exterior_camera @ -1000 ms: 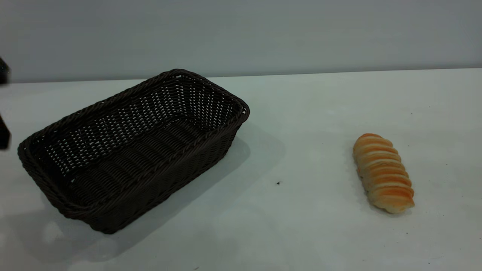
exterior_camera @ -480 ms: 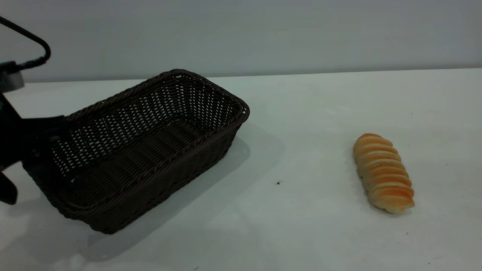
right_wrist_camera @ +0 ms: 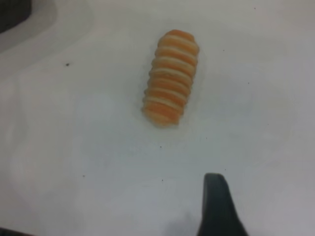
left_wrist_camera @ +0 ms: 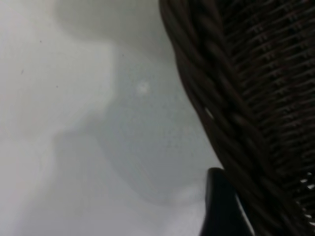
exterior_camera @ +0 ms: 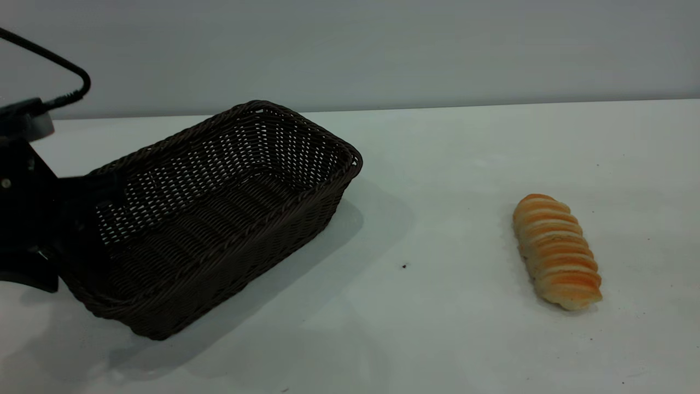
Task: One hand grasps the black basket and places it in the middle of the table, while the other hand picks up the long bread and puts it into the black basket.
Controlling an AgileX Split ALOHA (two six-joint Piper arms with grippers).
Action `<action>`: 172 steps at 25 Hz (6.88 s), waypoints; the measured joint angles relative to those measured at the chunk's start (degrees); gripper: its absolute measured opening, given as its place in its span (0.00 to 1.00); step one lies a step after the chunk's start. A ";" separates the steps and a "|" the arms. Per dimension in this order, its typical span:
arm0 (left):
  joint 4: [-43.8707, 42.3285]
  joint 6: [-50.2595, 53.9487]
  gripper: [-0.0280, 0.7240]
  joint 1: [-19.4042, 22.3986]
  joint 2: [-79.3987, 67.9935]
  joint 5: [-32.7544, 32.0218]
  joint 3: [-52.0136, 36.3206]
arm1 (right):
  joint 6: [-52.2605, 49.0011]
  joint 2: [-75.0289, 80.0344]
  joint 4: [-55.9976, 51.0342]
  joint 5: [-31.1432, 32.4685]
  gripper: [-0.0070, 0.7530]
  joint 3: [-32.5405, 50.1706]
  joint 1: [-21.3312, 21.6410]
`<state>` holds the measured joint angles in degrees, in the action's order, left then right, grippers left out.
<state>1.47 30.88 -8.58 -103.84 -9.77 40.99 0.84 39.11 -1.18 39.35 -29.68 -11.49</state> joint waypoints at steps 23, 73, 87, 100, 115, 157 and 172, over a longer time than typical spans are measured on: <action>0.88 -9.48 0.24 -1.70 -3.31 -2.69 9.43 | 0.00 0.00 -0.81 -1.53 0.61 0.00 0.00; 2.05 -25.03 0.82 -7.00 -9.50 -34.27 34.02 | 6.05 74.70 -11.68 -48.59 0.79 -12.39 0.00; 1.84 -25.03 0.82 -7.00 3.71 -35.06 34.37 | 4.01 82.06 -10.10 -47.65 0.76 -20.22 -2.30; 1.97 -25.03 0.82 -7.00 12.00 -35.53 34.37 | 5.91 79.78 -9.99 -40.54 0.06 -20.65 2.42; 1.05 -25.89 0.82 -7.00 14.01 -36.11 34.37 | 6.81 55.96 -9.94 -38.09 0.06 -20.13 -13.54; -3.72 -26.80 0.82 -7.00 85.35 -50.14 -1.04 | 14.02 33.65 -8.33 -12.46 0.35 -20.07 -14.80; -4.11 -26.80 0.82 -7.00 91.68 -56.52 -5.63 | 9.78 -0.01 -4.09 22.48 0.34 -15.12 -13.74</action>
<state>-2.64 4.08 -15.58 -12.16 -66.29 35.36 10.62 39.10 -5.27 61.82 -44.80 -25.23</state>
